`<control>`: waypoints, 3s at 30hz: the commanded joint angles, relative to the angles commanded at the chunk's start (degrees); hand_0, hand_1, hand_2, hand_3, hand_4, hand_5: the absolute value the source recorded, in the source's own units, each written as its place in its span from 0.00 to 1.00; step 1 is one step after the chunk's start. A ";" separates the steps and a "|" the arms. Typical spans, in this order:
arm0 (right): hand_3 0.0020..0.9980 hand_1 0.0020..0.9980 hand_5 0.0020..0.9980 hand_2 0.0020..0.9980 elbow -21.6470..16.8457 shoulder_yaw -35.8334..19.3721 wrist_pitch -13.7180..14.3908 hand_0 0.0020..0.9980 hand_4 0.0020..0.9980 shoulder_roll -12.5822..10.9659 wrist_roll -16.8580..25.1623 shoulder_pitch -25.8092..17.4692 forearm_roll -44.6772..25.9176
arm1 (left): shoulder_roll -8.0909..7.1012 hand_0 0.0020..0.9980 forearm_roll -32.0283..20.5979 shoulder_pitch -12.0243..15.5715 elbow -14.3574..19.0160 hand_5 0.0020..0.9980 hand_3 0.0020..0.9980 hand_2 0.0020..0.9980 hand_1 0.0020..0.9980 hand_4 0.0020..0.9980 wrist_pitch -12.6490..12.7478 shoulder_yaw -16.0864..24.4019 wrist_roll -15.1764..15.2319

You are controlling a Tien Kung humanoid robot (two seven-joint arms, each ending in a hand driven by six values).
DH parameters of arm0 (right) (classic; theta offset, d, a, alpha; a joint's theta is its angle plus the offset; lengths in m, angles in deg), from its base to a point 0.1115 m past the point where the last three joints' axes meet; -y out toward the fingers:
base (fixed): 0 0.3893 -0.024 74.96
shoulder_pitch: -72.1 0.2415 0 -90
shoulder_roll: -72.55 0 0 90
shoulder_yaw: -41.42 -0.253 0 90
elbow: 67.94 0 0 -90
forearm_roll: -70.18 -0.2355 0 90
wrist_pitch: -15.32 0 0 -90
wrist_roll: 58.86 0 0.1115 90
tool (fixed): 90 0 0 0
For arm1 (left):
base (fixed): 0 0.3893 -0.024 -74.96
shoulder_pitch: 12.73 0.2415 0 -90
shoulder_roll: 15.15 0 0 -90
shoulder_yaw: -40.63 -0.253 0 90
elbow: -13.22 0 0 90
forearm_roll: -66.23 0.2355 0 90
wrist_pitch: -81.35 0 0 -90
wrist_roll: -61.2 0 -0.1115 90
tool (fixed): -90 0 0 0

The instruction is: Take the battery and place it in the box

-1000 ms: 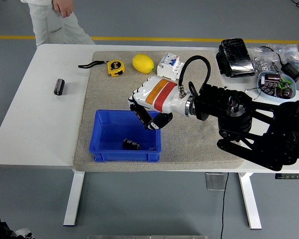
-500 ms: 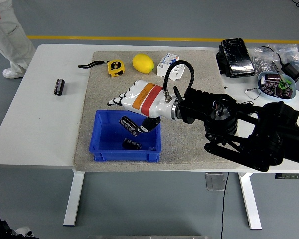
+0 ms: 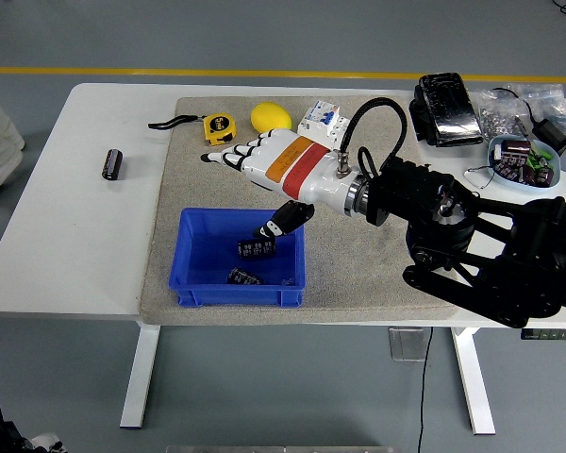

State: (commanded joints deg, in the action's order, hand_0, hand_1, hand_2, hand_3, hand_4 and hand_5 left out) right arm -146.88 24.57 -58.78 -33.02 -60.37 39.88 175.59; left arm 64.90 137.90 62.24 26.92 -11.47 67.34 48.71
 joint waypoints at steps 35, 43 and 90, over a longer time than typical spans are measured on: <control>0.88 0.80 0.84 0.84 -9.15 -20.13 5.50 0.81 1.00 -10.06 27.68 -27.55 -84.08 | 0.90 0.76 -0.30 0.10 -0.33 0.52 0.64 0.80 0.75 0.67 1.44 -1.13 0.73; 0.84 0.79 0.84 0.82 -9.33 -20.81 4.90 0.80 1.00 -9.57 28.46 -29.05 -87.63 | 0.75 0.76 -0.48 0.11 -0.38 0.53 0.64 0.80 0.75 0.67 1.36 -1.15 0.86; 0.85 0.80 0.89 0.82 -8.49 -19.22 0.56 0.82 1.00 -7.51 29.45 -30.59 -92.57 | -0.35 0.75 -3.68 -0.10 -0.41 0.54 0.64 0.78 0.74 0.67 1.20 -3.07 1.85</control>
State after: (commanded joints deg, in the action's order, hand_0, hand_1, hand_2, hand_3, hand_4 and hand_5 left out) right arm -155.37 5.35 -58.21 -40.53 -30.92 9.29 83.02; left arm 64.55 134.22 62.14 26.50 -10.28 64.26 50.56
